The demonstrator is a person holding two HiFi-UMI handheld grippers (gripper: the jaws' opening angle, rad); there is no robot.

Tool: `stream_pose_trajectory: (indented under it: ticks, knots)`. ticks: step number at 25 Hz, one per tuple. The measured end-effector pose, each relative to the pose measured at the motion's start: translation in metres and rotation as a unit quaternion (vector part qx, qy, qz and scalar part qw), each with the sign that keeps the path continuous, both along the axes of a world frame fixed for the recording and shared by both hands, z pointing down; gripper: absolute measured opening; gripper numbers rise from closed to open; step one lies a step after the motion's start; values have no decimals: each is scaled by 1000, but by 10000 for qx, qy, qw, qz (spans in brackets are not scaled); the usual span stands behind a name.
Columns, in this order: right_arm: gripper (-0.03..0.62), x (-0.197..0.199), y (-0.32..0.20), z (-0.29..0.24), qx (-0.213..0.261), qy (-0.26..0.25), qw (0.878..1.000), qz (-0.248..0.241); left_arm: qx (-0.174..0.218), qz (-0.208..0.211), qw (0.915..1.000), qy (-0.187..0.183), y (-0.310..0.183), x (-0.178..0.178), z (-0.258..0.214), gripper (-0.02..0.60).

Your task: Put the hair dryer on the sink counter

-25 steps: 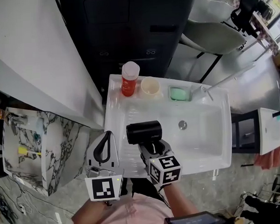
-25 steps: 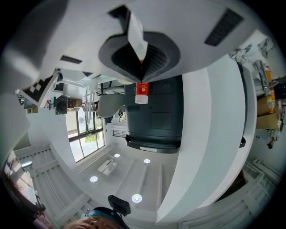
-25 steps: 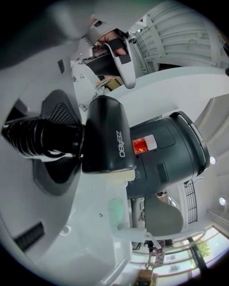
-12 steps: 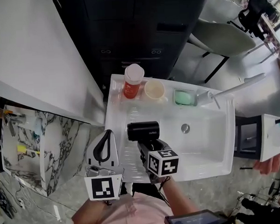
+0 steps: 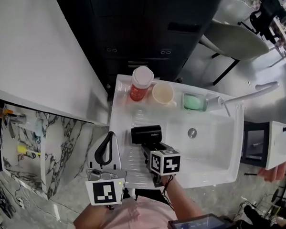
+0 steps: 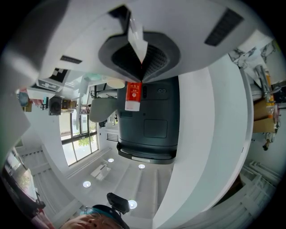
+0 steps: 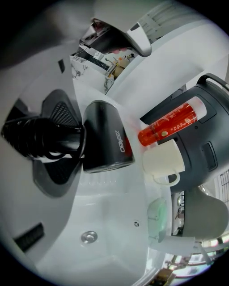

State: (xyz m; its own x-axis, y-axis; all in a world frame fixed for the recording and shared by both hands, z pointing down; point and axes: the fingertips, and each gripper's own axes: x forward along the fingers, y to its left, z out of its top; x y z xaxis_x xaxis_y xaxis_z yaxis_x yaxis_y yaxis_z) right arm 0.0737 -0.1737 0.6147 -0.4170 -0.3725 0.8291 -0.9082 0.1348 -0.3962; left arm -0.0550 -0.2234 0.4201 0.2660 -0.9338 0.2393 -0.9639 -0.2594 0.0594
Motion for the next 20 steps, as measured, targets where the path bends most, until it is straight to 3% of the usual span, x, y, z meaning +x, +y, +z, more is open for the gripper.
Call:
stream_pose_trajectory:
  ticks: [13,20]
  knots:
    - [219,1,-1,10,-423,-7,9991,-87,16,-36,10000,7,4,-3,-2,9]
    - [225,1,0,12,-648,37,9967,-483,47,-34,10000,-10,7,-4,-6,9]
